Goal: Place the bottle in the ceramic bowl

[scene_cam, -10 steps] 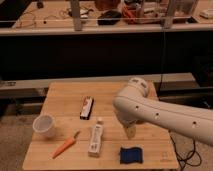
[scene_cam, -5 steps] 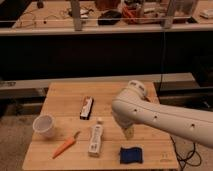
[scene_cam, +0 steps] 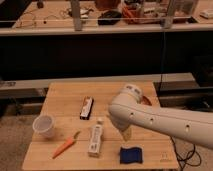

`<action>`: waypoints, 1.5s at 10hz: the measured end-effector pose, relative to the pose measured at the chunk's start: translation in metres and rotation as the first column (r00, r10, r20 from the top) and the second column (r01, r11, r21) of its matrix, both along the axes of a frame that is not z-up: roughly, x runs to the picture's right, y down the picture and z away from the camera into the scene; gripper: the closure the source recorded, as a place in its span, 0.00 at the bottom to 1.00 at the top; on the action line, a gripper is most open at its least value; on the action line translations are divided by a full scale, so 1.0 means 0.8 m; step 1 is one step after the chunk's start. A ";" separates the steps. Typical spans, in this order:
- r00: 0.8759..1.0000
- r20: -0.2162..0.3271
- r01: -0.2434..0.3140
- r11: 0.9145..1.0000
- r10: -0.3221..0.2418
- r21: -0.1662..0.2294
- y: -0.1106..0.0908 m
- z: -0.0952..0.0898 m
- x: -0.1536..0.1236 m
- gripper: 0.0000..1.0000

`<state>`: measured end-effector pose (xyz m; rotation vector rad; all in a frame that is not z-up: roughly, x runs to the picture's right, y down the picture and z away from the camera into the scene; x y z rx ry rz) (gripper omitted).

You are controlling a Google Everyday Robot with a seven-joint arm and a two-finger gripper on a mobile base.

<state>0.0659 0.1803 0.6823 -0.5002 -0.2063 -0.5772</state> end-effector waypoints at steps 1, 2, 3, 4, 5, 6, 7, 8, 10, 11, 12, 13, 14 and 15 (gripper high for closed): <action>1.000 0.010 0.023 1.000 -0.023 0.006 0.002 0.005 -0.004 0.20; 0.999 0.025 0.046 0.999 -0.046 0.010 0.005 0.008 -0.015 0.20; 0.994 0.049 0.092 0.996 -0.093 0.020 0.011 0.014 -0.019 0.20; 0.992 0.059 0.107 0.994 -0.108 0.022 0.013 0.016 -0.021 0.20; 0.992 0.064 0.109 0.994 -0.111 0.023 0.013 0.017 -0.024 0.20; 0.991 0.068 0.110 0.994 -0.111 0.030 0.015 0.020 -0.023 0.20; 0.990 0.074 0.113 0.993 -0.116 0.039 0.017 0.025 -0.030 0.20; 0.989 0.080 0.121 0.991 -0.124 0.050 0.018 0.030 -0.038 0.20; 0.984 0.094 0.144 0.987 -0.150 0.067 0.026 0.040 -0.043 0.20; 0.982 0.101 0.151 0.986 -0.158 0.075 0.028 0.043 -0.045 0.20; 0.980 0.107 0.159 0.984 -0.167 0.080 0.031 0.047 -0.048 0.20; 0.977 0.116 0.170 0.982 -0.179 0.087 0.037 0.056 -0.055 0.20; 0.975 0.125 0.174 0.981 -0.184 0.089 0.042 0.062 -0.059 0.20; 0.973 0.132 0.178 0.980 -0.188 0.090 0.043 0.064 -0.062 0.20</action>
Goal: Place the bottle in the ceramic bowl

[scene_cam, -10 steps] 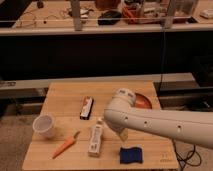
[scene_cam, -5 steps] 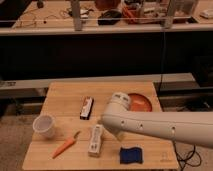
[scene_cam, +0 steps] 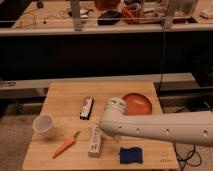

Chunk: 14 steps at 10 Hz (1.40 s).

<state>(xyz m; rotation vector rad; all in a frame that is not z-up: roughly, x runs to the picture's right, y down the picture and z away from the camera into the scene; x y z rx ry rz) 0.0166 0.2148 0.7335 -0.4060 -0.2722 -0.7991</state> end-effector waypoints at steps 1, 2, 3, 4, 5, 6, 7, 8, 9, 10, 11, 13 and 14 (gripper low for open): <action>1.000 0.015 0.016 1.000 -0.016 0.000 0.002 0.003 -0.004 0.20; 0.999 0.029 0.034 0.999 -0.034 0.001 0.005 0.006 -0.009 0.20; 0.998 0.040 0.050 0.999 -0.050 0.001 0.008 0.008 -0.013 0.20; 0.997 0.046 0.068 0.998 -0.068 0.005 0.012 0.011 -0.017 0.20; 0.997 0.038 0.072 0.997 -0.072 0.007 0.018 0.018 -0.019 0.20; 0.996 0.038 0.082 0.997 -0.082 0.004 0.023 0.022 -0.022 0.20; 0.996 0.041 0.084 0.996 -0.084 -0.001 0.025 0.025 -0.023 0.20; 0.995 0.047 0.094 0.996 -0.093 -0.005 0.029 0.028 -0.024 0.20; 0.994 0.050 0.098 0.995 -0.098 -0.006 0.030 0.030 -0.026 0.20; 0.994 0.052 0.099 0.995 -0.099 -0.005 0.031 0.032 -0.026 0.20; 0.994 0.053 0.101 0.995 -0.100 -0.006 0.032 0.034 -0.029 0.20; 0.993 0.051 0.108 0.994 -0.107 -0.012 0.035 0.037 -0.031 0.20; 0.993 0.045 0.111 0.994 -0.110 -0.015 0.037 0.038 -0.028 0.20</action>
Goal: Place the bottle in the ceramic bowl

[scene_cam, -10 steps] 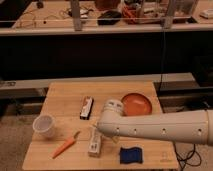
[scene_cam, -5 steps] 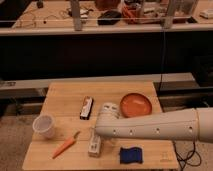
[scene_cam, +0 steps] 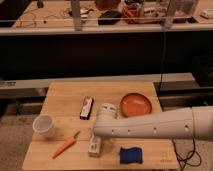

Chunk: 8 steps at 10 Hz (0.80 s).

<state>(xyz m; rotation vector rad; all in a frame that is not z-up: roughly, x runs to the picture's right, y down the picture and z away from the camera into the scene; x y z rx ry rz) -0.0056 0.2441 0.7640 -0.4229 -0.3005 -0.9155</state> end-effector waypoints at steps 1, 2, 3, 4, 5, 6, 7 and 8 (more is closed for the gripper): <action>1.000 0.003 0.004 1.000 -0.004 -0.001 0.001 0.001 -0.002 0.20; 1.000 0.006 0.005 1.000 -0.005 -0.001 0.001 0.003 -0.002 0.20; 1.000 0.005 0.005 1.000 -0.005 -0.001 0.001 0.005 -0.001 0.20; 1.000 0.006 0.006 1.000 -0.006 -0.002 0.001 0.007 -0.001 0.20; 1.000 0.009 0.011 1.000 -0.011 -0.003 0.002 0.008 -0.003 0.20; 1.000 0.009 0.014 1.000 -0.014 -0.005 0.002 0.009 -0.003 0.20; 1.000 0.008 0.016 1.000 -0.016 -0.006 0.003 0.011 -0.002 0.20; 1.000 0.006 0.020 1.000 -0.020 -0.008 0.005 0.013 -0.001 0.20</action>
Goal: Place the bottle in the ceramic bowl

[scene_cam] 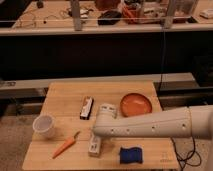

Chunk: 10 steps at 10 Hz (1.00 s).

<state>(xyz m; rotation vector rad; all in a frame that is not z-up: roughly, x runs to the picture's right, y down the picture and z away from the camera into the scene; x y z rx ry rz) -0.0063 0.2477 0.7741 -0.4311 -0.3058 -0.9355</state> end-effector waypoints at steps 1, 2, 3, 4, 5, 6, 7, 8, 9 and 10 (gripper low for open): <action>1.000 -0.001 0.001 1.000 -0.001 -0.001 0.001 0.001 0.001 0.20; 1.000 -0.001 0.001 1.000 -0.001 -0.001 0.001 0.003 0.002 0.20; 1.000 0.001 0.004 1.000 -0.004 -0.002 0.001 0.003 0.001 0.20; 1.000 0.006 0.009 1.000 -0.009 -0.002 0.001 0.005 -0.003 0.20; 1.000 0.003 0.011 1.000 -0.011 -0.002 0.001 0.006 -0.002 0.20; 1.000 -0.002 0.013 1.000 -0.013 -0.004 0.002 0.007 0.001 0.20; 1.000 -0.003 0.016 1.000 -0.016 -0.006 0.004 0.008 0.002 0.20; 1.000 -0.004 0.019 1.000 -0.019 -0.006 0.006 0.010 0.003 0.20; 1.000 -0.004 0.020 1.000 -0.020 -0.006 0.006 0.010 0.003 0.20; 1.000 -0.003 0.022 1.000 -0.022 -0.007 0.006 0.010 0.003 0.20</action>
